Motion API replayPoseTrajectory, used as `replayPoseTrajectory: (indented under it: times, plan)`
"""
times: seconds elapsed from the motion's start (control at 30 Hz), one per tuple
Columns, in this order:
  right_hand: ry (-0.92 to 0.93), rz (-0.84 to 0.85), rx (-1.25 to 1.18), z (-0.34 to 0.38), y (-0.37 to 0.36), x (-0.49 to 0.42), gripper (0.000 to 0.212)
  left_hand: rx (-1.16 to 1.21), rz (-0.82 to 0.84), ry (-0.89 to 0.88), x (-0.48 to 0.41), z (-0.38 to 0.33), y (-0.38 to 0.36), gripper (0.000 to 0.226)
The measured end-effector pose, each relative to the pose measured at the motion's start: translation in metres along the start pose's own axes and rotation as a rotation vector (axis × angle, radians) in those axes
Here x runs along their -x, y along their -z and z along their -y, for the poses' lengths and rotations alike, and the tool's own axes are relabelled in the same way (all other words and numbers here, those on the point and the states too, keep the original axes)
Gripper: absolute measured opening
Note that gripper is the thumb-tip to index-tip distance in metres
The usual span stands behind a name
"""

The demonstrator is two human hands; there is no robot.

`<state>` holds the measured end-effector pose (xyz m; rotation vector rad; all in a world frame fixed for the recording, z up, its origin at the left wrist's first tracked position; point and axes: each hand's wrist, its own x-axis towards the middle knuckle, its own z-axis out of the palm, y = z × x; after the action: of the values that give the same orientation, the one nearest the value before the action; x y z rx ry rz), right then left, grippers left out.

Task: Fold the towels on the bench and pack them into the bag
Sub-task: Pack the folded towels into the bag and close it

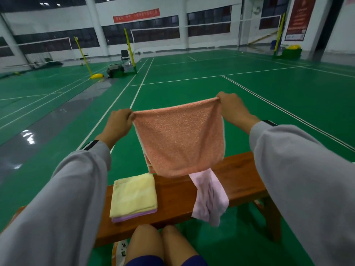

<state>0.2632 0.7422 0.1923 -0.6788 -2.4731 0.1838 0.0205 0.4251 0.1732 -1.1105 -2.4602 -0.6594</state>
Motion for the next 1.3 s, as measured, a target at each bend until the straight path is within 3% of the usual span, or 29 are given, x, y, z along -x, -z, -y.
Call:
replayPoseTrajectory:
  times: [0.1, 0.27, 0.5, 0.6, 0.7, 0.77, 0.9, 1.13, 1.3]
  plan:
    - [-0.009, -0.065, -0.029, 0.000, -0.003, 0.001, 0.020, -0.051, -0.026, 0.015, -0.001, -0.003, 0.001, 0.024]
    - [-0.030, -0.028, 0.035, -0.002, -0.006, 0.002, 0.018, -0.217, 0.018, -0.001, 0.001, -0.009, -0.001, 0.006]
    - [-0.052, -0.006, -0.115, -0.010, -0.002, -0.002, 0.009, -0.250, 0.068, 0.034, 0.002, -0.009, -0.016, 0.005]
    - [-0.162, -0.009, -0.423, -0.017, -0.003, 0.001, 0.013, -0.032, -0.037, 0.200, -0.001, -0.014, -0.025, 0.015]
    - [-0.246, -0.021, -0.625, -0.025, -0.012, 0.002, 0.014, 0.659, -0.143, 0.580, -0.009, -0.020, -0.030, 0.022]
    - [-0.320, -0.059, -0.711, -0.026, -0.017, -0.001, 0.015, 0.929, -0.145, 0.702, -0.011, -0.023, -0.034, 0.023]
    - [-0.459, -0.140, -0.819, -0.021, -0.021, -0.004, 0.022, 0.946, -0.137, 0.674, -0.009, -0.024, -0.046, 0.027]
    - [-0.470, -0.102, -0.790, -0.022, -0.034, -0.003, 0.035, 0.906, -0.146, 0.716, -0.001, -0.007, -0.056, 0.035]
    - [-0.500, -0.092, -0.761, -0.020, -0.048, -0.004, 0.029, 0.880, -0.122, 0.677, 0.005, -0.005, -0.057, 0.035]
